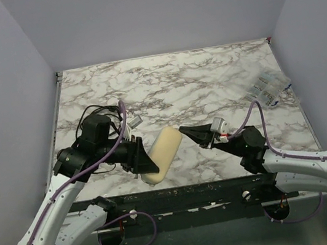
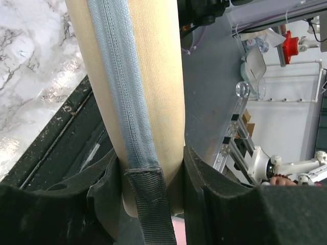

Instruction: Open the umbrella

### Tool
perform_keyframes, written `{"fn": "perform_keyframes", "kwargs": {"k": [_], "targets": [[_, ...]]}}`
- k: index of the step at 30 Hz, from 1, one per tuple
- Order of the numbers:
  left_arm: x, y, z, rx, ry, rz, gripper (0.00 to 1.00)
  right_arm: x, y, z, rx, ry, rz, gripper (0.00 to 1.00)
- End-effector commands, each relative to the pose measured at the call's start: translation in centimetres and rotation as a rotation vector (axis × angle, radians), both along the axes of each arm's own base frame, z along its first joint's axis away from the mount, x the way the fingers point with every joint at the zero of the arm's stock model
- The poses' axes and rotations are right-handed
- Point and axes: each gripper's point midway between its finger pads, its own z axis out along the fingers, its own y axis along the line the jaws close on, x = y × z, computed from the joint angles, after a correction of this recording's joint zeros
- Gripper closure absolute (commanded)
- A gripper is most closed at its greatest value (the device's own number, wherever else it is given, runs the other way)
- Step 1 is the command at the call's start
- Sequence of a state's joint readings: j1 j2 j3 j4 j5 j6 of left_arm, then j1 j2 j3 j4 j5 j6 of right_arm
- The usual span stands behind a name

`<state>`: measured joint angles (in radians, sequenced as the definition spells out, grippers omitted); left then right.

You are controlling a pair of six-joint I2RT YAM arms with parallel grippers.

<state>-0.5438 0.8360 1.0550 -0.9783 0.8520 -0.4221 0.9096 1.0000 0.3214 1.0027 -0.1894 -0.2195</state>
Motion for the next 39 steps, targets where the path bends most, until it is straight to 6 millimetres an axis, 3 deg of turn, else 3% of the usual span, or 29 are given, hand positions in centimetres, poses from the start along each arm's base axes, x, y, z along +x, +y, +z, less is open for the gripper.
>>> {"fn": "perform_keyframes", "kwargs": {"k": [1,16,24,30,39], "targets": [[-3.1,0.0,0.1,-0.032,0.109,-0.1,1.0,0.5,-1.8,3.1,0.088,-0.109,-0.076,0.99],[-4.8,-0.7,-3.0,0.037,0.192,-0.214,1.0,-0.4,-0.5,3.2,0.05,-0.182,-0.003,0.99],[-6.5,-1.1,-4.1,0.1,0.231,-0.305,1.0,-3.0,0.1,3.4,0.007,-0.251,0.123,0.99],[-6.3,-1.9,-4.6,0.098,0.24,-0.328,1.0,-4.4,1.3,2.5,-0.062,-0.204,0.239,0.99],[-3.9,-4.3,-5.6,0.071,0.205,-0.303,1.0,-1.8,1.0,-0.3,-0.08,-0.078,0.121,0.99]]}}
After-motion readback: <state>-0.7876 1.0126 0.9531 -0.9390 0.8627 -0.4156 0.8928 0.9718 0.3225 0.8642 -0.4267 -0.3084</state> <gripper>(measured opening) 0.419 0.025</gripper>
